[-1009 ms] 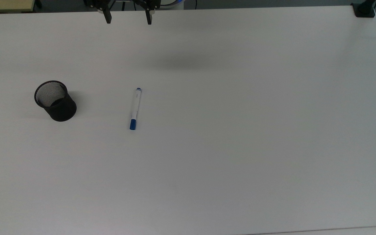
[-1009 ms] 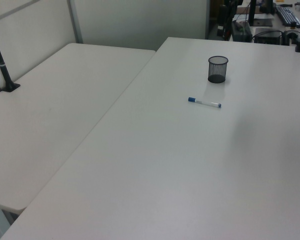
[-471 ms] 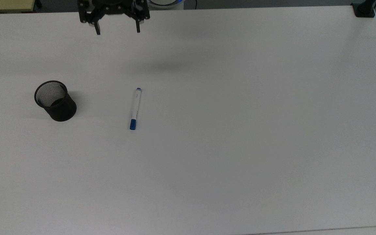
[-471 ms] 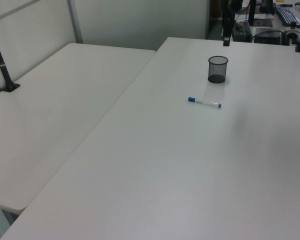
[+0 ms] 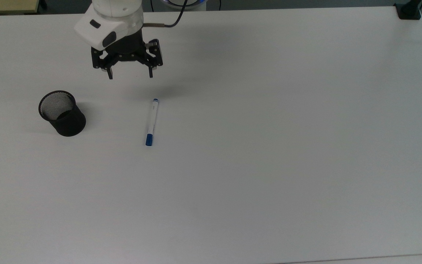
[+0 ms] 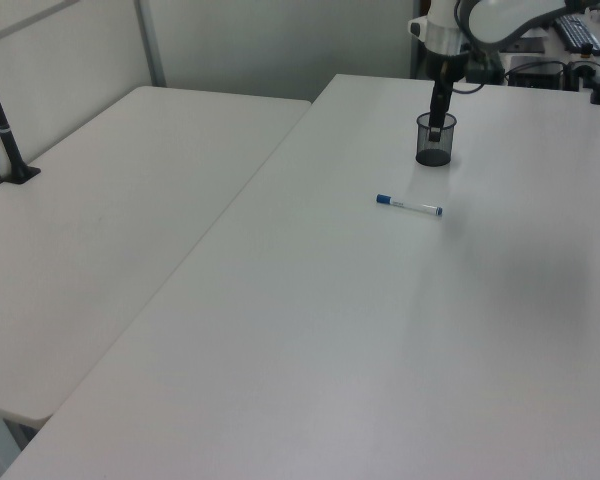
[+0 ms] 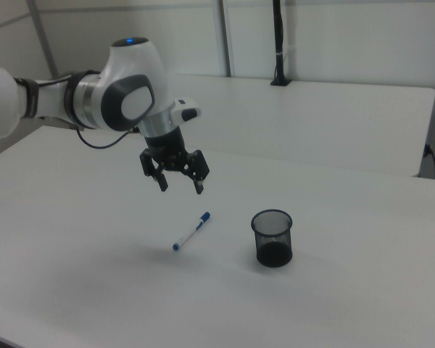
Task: Insert the marker
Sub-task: 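Move the open gripper down over the white blue-capped marker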
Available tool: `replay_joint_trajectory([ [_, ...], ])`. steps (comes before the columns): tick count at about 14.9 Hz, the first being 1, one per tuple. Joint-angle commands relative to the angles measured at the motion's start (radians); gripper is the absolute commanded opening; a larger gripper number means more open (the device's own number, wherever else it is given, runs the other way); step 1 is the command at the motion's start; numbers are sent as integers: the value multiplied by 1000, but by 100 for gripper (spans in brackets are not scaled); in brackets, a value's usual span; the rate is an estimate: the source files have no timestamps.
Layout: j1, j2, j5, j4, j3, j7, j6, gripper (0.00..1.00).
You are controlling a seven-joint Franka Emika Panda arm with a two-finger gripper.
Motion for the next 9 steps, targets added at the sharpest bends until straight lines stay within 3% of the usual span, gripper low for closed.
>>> replay_joint_trajectory([
  [1, 9, 37, -15, -36, -1, 100, 108, 95],
  [6, 21, 159, -19, -33, -1, 209, 277, 84],
  [9, 39, 199, -19, -32, -1, 241, 324, 83],
])
